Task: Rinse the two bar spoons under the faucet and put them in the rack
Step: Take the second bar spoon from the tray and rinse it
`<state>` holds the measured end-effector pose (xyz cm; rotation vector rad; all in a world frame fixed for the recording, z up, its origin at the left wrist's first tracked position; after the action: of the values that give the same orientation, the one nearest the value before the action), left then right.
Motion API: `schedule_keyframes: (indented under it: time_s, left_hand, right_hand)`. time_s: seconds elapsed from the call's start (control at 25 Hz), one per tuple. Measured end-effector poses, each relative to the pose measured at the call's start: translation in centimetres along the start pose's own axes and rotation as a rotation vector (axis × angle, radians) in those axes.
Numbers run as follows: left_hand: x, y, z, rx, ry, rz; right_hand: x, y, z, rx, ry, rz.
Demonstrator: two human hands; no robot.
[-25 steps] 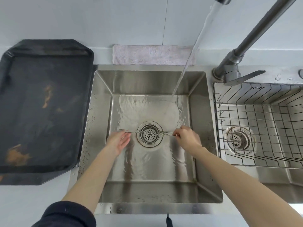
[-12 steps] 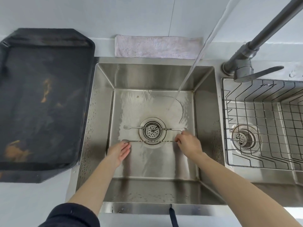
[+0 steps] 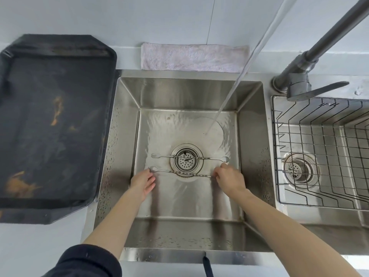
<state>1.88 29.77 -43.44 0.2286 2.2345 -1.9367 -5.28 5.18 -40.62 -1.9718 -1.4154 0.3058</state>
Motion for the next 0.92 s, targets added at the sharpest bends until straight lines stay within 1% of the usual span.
schedule_keyframes:
  time_s: [0.24, 0.4, 0.52, 0.68, 0.92]
  left_hand:
    - [-0.9, -0.9, 0.8, 0.003, 0.196, 0.054]
    - [-2.3, -2.6, 1.4, -0.023, 0.351, 0.164]
    - [-3.0, -4.7, 2.2, 0.009, 0.496, 0.228]
    - [-3.8, -7.5, 3.1, 0.071, 0.537, 0.3]
    - [-5.2, -13.8, 5.9, 0.138, 0.752, 0.55]
  right_hand:
    - [-0.1, -0.9, -1.5, -0.028, 0.01, -0.005]
    - [-0.1, -2.0, -3.3, -0.072, 0.031, -0.008]
    - [0.1, -2.8, -4.6, -0.111, 0.025, -0.037]
    - [0.3, -4.3, -6.5, -0.174, 0.069, -0.063]
    - [0.6, -6.9, -10.4, -0.336, 0.1, -0.133]
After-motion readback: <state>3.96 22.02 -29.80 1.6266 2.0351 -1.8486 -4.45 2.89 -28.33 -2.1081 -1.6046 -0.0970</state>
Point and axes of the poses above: each hand's wrist, its own y-axis towards the middle knuckle, its own z-axis out of the palm, x = y × z, the point moved 8 cm from there along y, towards the middle knuckle, and after that the axes turned 7 degrees about -z, right-handed, at the moved point
